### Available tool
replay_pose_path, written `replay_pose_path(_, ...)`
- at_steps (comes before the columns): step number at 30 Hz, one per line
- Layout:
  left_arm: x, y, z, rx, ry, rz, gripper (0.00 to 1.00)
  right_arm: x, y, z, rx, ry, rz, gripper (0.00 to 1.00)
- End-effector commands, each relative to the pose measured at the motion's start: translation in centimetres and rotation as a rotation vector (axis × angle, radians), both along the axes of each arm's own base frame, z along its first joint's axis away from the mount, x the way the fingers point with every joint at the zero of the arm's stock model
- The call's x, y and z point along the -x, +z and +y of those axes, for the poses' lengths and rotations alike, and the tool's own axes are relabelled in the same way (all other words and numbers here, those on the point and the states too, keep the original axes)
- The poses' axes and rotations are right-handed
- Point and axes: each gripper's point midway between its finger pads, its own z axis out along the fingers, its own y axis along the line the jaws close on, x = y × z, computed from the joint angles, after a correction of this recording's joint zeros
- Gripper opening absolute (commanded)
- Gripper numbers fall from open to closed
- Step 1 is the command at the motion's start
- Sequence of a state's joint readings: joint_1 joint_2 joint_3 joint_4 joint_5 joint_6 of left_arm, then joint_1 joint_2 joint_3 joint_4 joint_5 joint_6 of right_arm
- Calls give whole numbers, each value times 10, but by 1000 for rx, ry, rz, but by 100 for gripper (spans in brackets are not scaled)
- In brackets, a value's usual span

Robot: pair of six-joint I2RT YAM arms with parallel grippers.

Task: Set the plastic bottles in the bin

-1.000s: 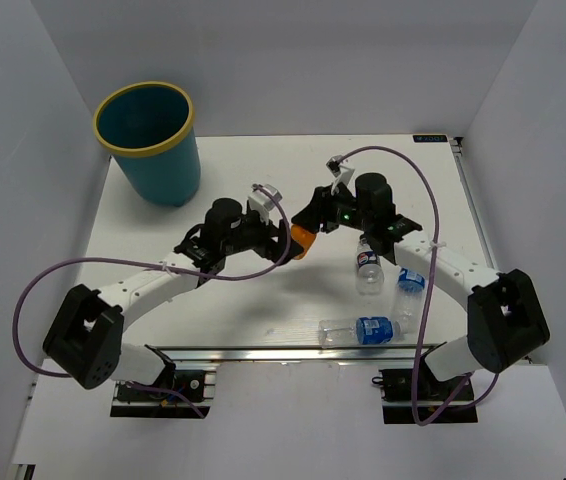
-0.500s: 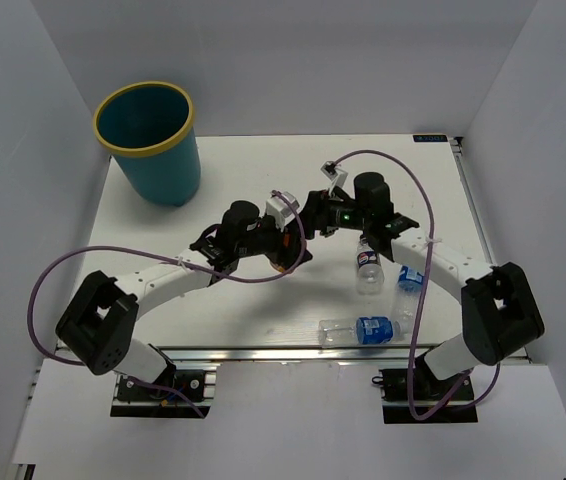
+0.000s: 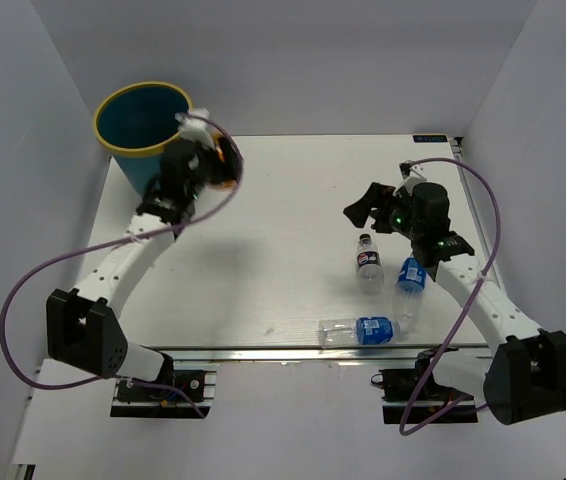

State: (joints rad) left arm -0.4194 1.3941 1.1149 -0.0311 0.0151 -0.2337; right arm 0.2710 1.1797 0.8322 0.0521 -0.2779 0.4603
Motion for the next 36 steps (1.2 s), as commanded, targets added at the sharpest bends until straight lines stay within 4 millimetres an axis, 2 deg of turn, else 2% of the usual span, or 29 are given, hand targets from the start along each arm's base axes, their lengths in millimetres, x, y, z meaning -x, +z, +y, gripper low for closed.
replay_pose_path(1, -47, 84, 91, 47, 335, -137, 46, -1, -15, -36, 139, -161, -4, 89)
replay_pose_path(2, -55, 99, 113, 48, 434, -173, 48, 0, -12, -39, 144, -177, -17, 89)
replay_pose_path(3, -65, 121, 126, 64, 482, -215, 48, -1, -9, -43, 150, -196, -28, 89)
replay_pose_path(4, -72, 134, 149, 78, 549, -246, 49, 0, -10, -46, 159, -198, -32, 89)
replay_pose_path(5, -77, 143, 167, 84, 622, -270, 55, 1, -10, -46, 163, -197, -34, 89)
replay_pose_path(6, -87, 149, 186, 92, 686, -290, 63, 0, -12, -46, 169, -198, -34, 89)
replay_pose_path(8, -97, 162, 210, 109, 781, -353, 62, 0, -20, -47, 187, -189, -20, 89)
replay_pose_path(9, -103, 163, 221, 107, 819, -361, 62, 1, -21, -45, 191, -178, -14, 89)
replay_pose_path(10, -116, 163, 237, 112, 863, -360, 62, 3, -26, -47, 202, -176, 5, 89)
replay_pose_path(11, -123, 164, 243, 112, 882, -359, 63, 4, -32, -47, 213, -171, 16, 89)
replay_pose_path(12, -130, 162, 253, 102, 903, -355, 67, 5, -34, -50, 228, -182, 20, 89)
replay_pose_path(13, -146, 161, 256, 99, 910, -357, 73, 5, -37, -54, 238, -200, 24, 89)
replay_pose_path(15, -159, 162, 261, 74, 934, -365, 98, 6, -44, -65, 271, -246, 25, 89)
replay_pose_path(16, -172, 161, 262, 44, 939, -342, 98, 9, -44, -66, 278, -247, 24, 89)
replay_pose_path(17, -177, 163, 263, 34, 944, -334, 98, 10, -46, -67, 285, -244, 27, 89)
replay_pose_path(18, -179, 156, 264, 2, 947, -288, 98, 11, -46, -67, 295, -236, 25, 89)
replay_pose_path(19, -186, 172, 264, 17, 948, -314, 98, 13, -49, -68, 304, -232, 37, 89)
replay_pose_path(22, -187, 183, 257, 23, 906, -312, 98, 15, -53, -68, 314, -225, 66, 89)
replay_pose_path(25, -172, 199, 253, 47, 879, -337, 98, 18, -61, -69, 327, -223, 105, 89)
replay_pose_path(27, -153, 212, 249, 62, 855, -346, 98, 21, -69, -71, 344, -229, 150, 89)
replay_pose_path(31, -122, 224, 228, 138, 746, -341, 98, 27, -88, -70, 374, -203, 233, 89)
replay_pose_path(34, -98, 212, 193, 242, 571, -279, 98, 32, -105, -67, 387, -177, 293, 89)
replay_pose_path(35, -92, 205, 163, 270, 412, -249, 98, 34, -110, -66, 387, -174, 308, 89)
replay_pose_path(36, -79, 184, 146, 301, 330, -210, 98, 35, -116, -66, 391, -172, 326, 89)
